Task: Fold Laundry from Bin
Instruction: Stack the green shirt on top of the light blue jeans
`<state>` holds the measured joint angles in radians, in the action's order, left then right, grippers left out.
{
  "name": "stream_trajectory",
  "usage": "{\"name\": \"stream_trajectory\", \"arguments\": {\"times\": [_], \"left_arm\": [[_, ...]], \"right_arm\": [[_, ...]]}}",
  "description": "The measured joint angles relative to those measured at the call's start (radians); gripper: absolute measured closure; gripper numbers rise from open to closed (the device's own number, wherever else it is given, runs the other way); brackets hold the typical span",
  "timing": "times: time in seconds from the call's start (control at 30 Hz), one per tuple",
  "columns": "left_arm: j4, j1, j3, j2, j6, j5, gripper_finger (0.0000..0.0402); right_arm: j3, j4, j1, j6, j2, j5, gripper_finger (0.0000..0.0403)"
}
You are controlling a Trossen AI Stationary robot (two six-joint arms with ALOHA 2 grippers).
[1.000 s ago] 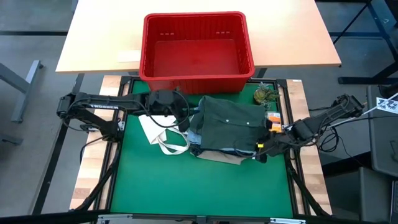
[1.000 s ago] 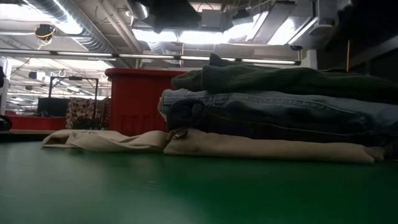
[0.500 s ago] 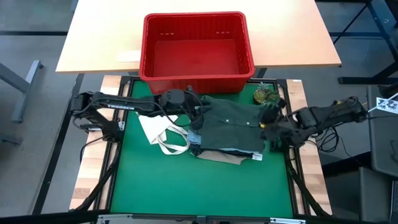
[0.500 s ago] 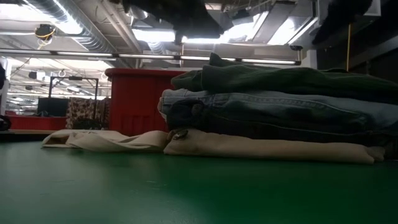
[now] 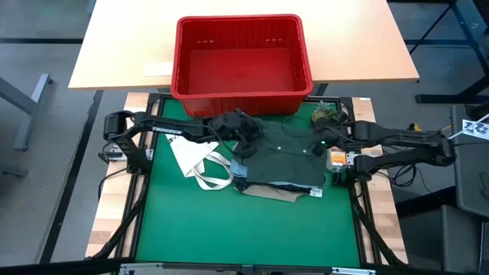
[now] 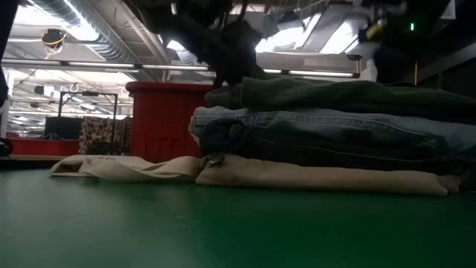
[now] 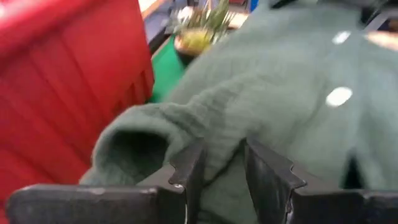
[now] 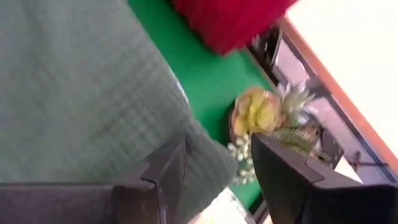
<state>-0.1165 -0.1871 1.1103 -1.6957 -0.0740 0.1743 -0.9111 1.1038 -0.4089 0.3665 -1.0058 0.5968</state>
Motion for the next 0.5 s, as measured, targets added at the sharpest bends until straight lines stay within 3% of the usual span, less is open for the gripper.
{"name": "stream_trajectory", "arguments": {"times": [0.2,0.33,0.5], "left_arm": [[0.099,-0.028,0.0,-0.049,0.0,0.019,0.0294],[0.164,-0.035,0.001,-0.052,0.0,0.03,0.0294],[0.18,-0.035,0.002,-0.051,-0.001,0.042,0.0294]], "right_arm": [[0.17,-0.138,-0.144,-0.008,0.0,-0.051,0.0219],[0.172,-0.195,-0.226,-0.011,-0.006,-0.19,0.0219],[0.172,-0.165,-0.249,-0.012,-0.007,-0.204,0.0219]]}}
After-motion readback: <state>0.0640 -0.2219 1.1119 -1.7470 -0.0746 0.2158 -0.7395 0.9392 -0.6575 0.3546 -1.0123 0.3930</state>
